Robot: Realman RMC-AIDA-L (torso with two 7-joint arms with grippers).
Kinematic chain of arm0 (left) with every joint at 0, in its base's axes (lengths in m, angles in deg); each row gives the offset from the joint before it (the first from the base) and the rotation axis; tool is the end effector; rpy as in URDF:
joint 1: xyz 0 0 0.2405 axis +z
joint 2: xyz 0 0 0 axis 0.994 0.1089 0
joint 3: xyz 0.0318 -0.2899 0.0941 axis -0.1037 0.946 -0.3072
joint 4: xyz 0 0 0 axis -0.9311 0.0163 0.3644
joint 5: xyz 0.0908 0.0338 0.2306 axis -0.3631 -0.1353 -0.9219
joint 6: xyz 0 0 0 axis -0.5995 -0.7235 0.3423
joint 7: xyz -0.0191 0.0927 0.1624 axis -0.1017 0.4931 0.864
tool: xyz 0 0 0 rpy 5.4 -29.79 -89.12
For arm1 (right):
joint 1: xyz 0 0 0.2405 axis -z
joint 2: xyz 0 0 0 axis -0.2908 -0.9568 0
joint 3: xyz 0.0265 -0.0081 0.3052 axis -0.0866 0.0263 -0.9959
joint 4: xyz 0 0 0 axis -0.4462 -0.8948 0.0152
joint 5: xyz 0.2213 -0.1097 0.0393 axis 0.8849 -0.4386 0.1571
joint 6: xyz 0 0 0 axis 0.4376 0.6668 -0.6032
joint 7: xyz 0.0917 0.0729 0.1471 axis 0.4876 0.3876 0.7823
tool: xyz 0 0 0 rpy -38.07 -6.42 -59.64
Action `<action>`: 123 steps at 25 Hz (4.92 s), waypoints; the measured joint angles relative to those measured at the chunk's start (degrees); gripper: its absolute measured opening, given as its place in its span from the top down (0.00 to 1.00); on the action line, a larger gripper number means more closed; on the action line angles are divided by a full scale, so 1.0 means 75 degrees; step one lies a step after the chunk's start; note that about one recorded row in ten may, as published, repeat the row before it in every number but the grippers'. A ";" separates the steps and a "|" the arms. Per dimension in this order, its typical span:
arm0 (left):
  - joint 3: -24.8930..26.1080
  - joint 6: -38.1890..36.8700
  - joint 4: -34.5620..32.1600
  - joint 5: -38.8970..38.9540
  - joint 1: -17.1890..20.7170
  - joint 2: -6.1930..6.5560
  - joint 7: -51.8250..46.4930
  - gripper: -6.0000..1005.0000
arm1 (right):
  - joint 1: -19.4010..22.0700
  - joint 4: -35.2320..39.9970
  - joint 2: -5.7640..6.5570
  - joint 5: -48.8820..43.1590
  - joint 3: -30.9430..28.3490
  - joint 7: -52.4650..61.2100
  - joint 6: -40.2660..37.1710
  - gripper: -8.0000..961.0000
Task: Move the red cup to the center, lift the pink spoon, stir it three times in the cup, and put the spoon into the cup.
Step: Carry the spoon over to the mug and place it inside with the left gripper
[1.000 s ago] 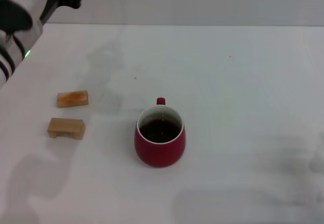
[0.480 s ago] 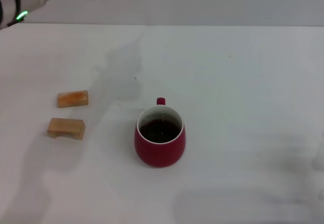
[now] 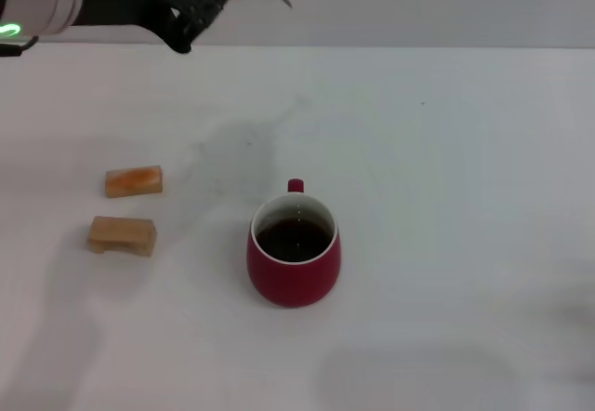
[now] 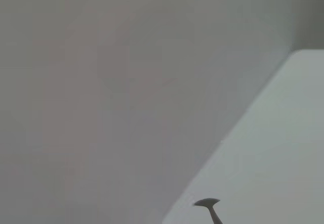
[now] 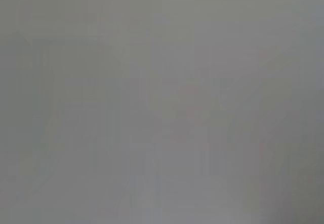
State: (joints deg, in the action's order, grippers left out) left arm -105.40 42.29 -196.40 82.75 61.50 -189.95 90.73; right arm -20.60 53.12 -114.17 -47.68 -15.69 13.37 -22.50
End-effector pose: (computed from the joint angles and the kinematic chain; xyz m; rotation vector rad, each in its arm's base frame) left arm -0.0925 0.4054 0.0431 -2.3477 -0.1757 -0.0162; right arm 0.4318 0.2228 -0.0785 -1.3326 0.5537 0.5399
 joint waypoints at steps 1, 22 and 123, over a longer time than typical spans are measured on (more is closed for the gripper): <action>0.0020 0.0142 0.0000 0.0012 -0.0072 0.0000 0.0070 0.82 | 0.0013 0.0003 -0.0001 0.0105 0.0000 0.0000 -0.0017 0.99; 0.0057 0.2404 -0.0023 0.0088 -0.0995 -0.0003 0.0736 0.82 | -0.0069 0.0200 0.0009 0.1607 -0.0096 0.0000 0.0111 0.99; -0.0469 0.3958 0.0771 0.0185 -0.1495 -0.0031 0.1356 0.82 | -0.0006 0.0343 -0.0014 0.1951 -0.0699 -0.0068 0.0370 0.99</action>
State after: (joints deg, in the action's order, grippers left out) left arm -108.92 71.98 -190.62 84.13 50.29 -190.19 100.90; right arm -20.64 55.69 -114.28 -33.04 -20.93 12.86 -19.72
